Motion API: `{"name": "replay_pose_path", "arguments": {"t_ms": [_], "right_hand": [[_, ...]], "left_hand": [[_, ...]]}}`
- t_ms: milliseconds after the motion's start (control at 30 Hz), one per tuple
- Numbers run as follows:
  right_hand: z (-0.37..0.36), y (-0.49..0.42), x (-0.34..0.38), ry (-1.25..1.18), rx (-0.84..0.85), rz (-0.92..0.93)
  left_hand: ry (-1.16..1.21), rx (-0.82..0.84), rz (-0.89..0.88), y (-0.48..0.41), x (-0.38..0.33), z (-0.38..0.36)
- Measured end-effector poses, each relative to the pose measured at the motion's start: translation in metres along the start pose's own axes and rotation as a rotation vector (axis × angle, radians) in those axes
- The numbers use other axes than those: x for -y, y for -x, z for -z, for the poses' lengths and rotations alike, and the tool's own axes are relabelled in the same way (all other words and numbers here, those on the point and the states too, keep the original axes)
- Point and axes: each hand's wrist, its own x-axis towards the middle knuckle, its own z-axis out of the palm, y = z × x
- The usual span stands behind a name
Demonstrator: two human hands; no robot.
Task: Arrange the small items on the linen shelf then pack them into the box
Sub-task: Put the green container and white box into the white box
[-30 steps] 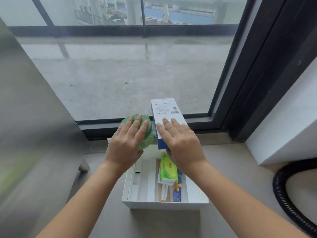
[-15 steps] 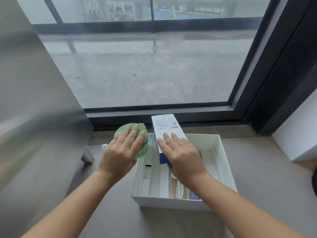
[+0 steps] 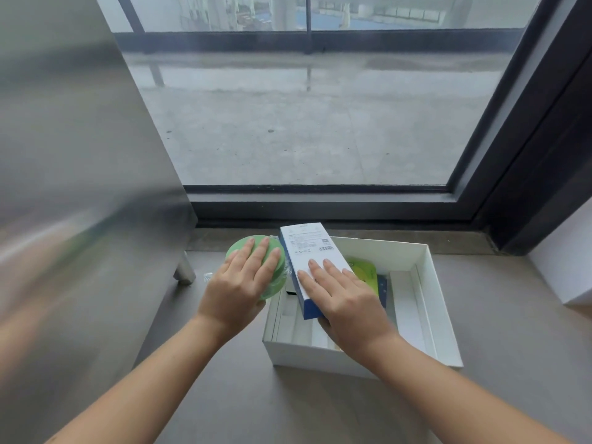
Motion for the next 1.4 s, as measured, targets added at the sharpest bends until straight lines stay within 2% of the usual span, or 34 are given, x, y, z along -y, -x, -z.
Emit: {"name": "replay_pose_path", "arguments": {"t_ms": [300,633,1033,1267,1400], "right_hand": [[0.004,0.012,0.003,-0.042,0.056,-0.004],[-0.013,0.015,0.005,-0.041,0.211,-0.055],[-0.042,-0.004,0.018,-0.004,0.508,-0.135],[-0.05,-0.013,0.035,0.131,0.419,-0.183],[-0.053,-0.01,0.031,0.172,0.428,-0.194]], "left_hand": [[0.008,0.061,0.031,0.018,-0.005,-0.006],[-0.006,0.055,0.02,0.021,-0.01,-0.004],[-0.019,0.007,0.055,0.037,0.0,0.002],[-0.018,0.014,0.086,0.047,0.007,0.003],[-0.011,0.006,0.103,0.049,0.007,0.004]]}}
